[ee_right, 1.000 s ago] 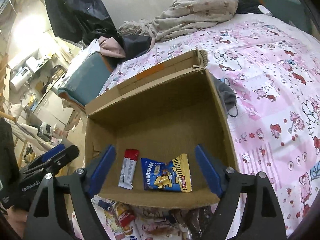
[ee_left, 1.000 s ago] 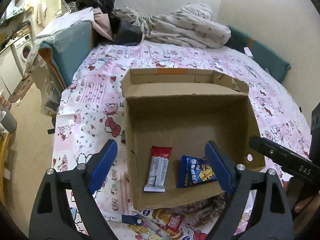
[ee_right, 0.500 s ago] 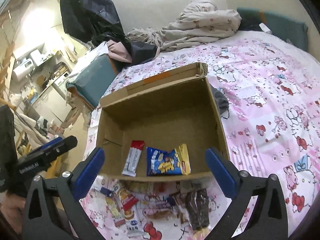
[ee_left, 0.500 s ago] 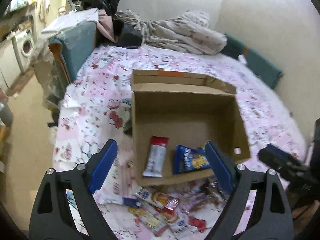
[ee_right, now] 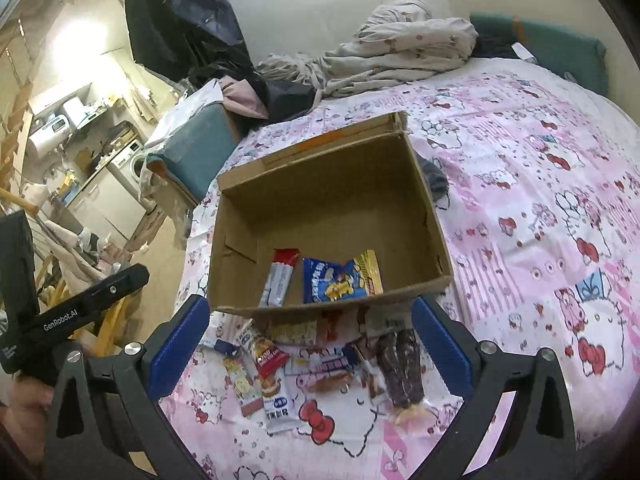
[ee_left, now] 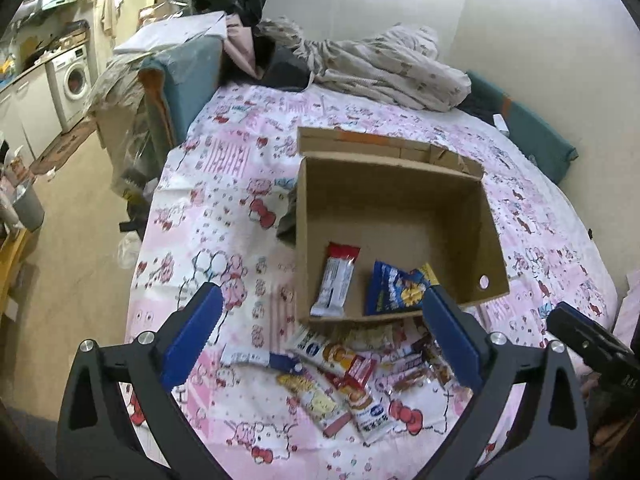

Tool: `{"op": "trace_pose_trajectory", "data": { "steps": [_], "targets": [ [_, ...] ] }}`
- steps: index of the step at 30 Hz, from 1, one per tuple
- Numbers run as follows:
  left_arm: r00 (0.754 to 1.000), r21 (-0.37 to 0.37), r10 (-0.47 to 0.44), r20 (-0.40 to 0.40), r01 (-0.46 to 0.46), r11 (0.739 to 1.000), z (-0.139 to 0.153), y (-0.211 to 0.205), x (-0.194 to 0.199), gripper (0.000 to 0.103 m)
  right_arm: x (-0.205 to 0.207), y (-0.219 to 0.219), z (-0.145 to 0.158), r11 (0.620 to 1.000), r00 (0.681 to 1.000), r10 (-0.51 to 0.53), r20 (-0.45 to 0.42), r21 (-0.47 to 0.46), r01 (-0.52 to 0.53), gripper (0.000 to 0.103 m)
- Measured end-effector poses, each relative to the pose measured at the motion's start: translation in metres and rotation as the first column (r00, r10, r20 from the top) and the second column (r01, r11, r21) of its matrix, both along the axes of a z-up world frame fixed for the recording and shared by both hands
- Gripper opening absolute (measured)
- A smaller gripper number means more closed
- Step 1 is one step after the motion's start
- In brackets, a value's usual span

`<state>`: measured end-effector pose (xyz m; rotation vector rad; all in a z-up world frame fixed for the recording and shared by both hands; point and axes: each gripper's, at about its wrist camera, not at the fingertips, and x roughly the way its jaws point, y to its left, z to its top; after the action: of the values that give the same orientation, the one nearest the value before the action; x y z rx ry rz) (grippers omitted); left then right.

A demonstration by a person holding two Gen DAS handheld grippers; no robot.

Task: Organize snacks
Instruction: 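Lower the left tool to the pile and grasp the yellow bear-print bar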

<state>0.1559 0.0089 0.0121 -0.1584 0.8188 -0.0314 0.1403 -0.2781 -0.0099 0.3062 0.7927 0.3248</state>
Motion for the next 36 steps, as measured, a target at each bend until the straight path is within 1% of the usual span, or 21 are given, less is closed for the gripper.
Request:
{"op": "trace_pose_trajectory", "data": {
  "steps": [3, 4, 6, 8, 10, 12, 15, 17, 21, 23, 24, 25, 26, 27, 28, 29, 31, 32, 33, 36],
  "targets": [
    [1.0, -0.003, 0.001, -0.021, -0.001, 1.0, -0.004, 0.003, -0.009, 0.099, -0.005, -0.003, -0.006, 1.0, 1.0, 0.006, -0.028, 0.02, -0.005, 0.103],
    [1.0, 0.002, -0.003, -0.025, 0.003, 1.0, -0.005, 0.002, -0.012, 0.099, -0.006, -0.002, -0.008, 1.0, 0.999, 0.011, -0.036, 0.004, -0.01, 0.103],
    [1.0, 0.024, -0.009, -0.028, 0.009, 1.0, -0.008, 0.0, -0.016, 0.099, -0.008, -0.001, -0.01, 1.0, 0.999, 0.009, -0.043, -0.018, -0.01, 0.103],
    [0.999, 0.053, 0.004, -0.034, -0.003, 0.999, -0.011, -0.001, -0.02, 0.099, -0.007, -0.001, -0.012, 1.0, 0.998, 0.008, -0.055, -0.007, -0.008, 0.103],
    [0.999, 0.075, 0.014, -0.041, -0.011, 0.997, -0.014, -0.002, -0.025, 0.099, -0.008, -0.004, -0.016, 1.0, 0.998, -0.014, -0.068, -0.009, 0.014, 0.103],
    [0.999, 0.091, 0.026, -0.043, -0.022, 0.996, -0.019, -0.002, -0.031, 0.099, -0.005, -0.009, -0.024, 0.999, 0.993, -0.045, -0.106, -0.009, 0.045, 0.103],
    [0.995, 0.044, 0.06, -0.08, -0.056, 0.997, -0.028, 0.009, -0.034, 0.099, -0.001, -0.018, -0.039, 0.997, 0.981, -0.068, -0.184, 0.01, 0.071, 0.103],
    [0.988, 0.01, 0.065, -0.137, -0.064, 0.998, -0.039, 0.014, -0.031, 0.099, 0.001, -0.022, -0.046, 0.996, 0.971, -0.08, -0.224, 0.012, 0.085, 0.103],
    [0.969, -0.015, 0.094, -0.23, -0.1, 0.995, -0.06, 0.021, -0.024, 0.099, 0.004, -0.03, -0.059, 0.992, 0.951, -0.079, -0.299, 0.067, 0.103, 0.103],
    [0.956, -0.024, 0.114, -0.271, -0.126, 0.992, -0.073, 0.02, -0.021, 0.098, 0.004, -0.032, -0.064, 0.99, 0.941, -0.09, -0.326, 0.076, 0.121, 0.103],
    [0.944, -0.039, 0.127, -0.303, -0.145, 0.989, -0.081, 0.021, -0.016, 0.096, 0.004, -0.033, -0.065, 0.989, 0.939, -0.093, -0.332, 0.079, 0.125, 0.103],
    [0.932, -0.051, 0.136, -0.335, -0.162, 0.986, -0.09, 0.021, -0.013, 0.091, 0.005, -0.033, -0.067, 0.989, 0.936, -0.096, -0.337, 0.075, 0.129, 0.103],
    [0.922, -0.058, 0.141, -0.36, -0.173, 0.983, -0.098, 0.019, -0.01, 0.087, 0.006, -0.033, -0.067, 0.989, 0.934, -0.111, -0.339, 0.052, 0.136, 0.103],
    [0.913, -0.058, 0.143, -0.381, -0.178, 0.982, -0.106, 0.015, -0.006, 0.083, 0.006, -0.034, -0.067, 0.989, 0.932, -0.14, -0.335, 0.006, 0.151, 0.103],
    [0.904, -0.051, 0.141, -0.403, -0.176, 0.983, -0.114, 0.01, -0.003, 0.081, 0.007, -0.035, -0.066, 0.987, 0.93, -0.159, -0.332, -0.025, 0.16, 0.103],
    [0.895, -0.041, 0.143, -0.423, -0.177, 0.983, -0.123, 0.005, 0.001, 0.079, 0.008, -0.038, -0.067, 0.985, 0.928, -0.169, -0.333, -0.031, 0.168, 0.103],
    [0.879, -0.042, 0.154, -0.451, -0.193, 0.98, -0.136, 0.0, 0.004, 0.073, 0.009, -0.044, -0.069, 0.982, 0.921, -0.175, -0.347, 0.005, 0.189, 0.103],
    [0.872, -0.043, 0.159, -0.464, -0.201, 0.979, -0.142, -0.002, 0.006, 0.07, 0.009, -0.046, -0.07, 0.981, 0.92, -0.176, -0.351, 0.008, 0.192, 0.103],
    [0.861, -0.037, 0.167, -0.481, -0.21, 0.977, -0.151, -0.005, 0.008, 0.064, 0.009, -0.046, -0.07, 0.981, 0.918, -0.18, -0.354, 0.007, 0.195, 0.103],
    [0.843, -0.027, 0.16, -0.514, -0.202, 0.979, -0.169, -0.013, 0.012, 0.058, 0.01, -0.047, -0.072, 0.981, 0.917, -0.179, -0.357, 0.004, 0.193, 0.103]
  ]
}}
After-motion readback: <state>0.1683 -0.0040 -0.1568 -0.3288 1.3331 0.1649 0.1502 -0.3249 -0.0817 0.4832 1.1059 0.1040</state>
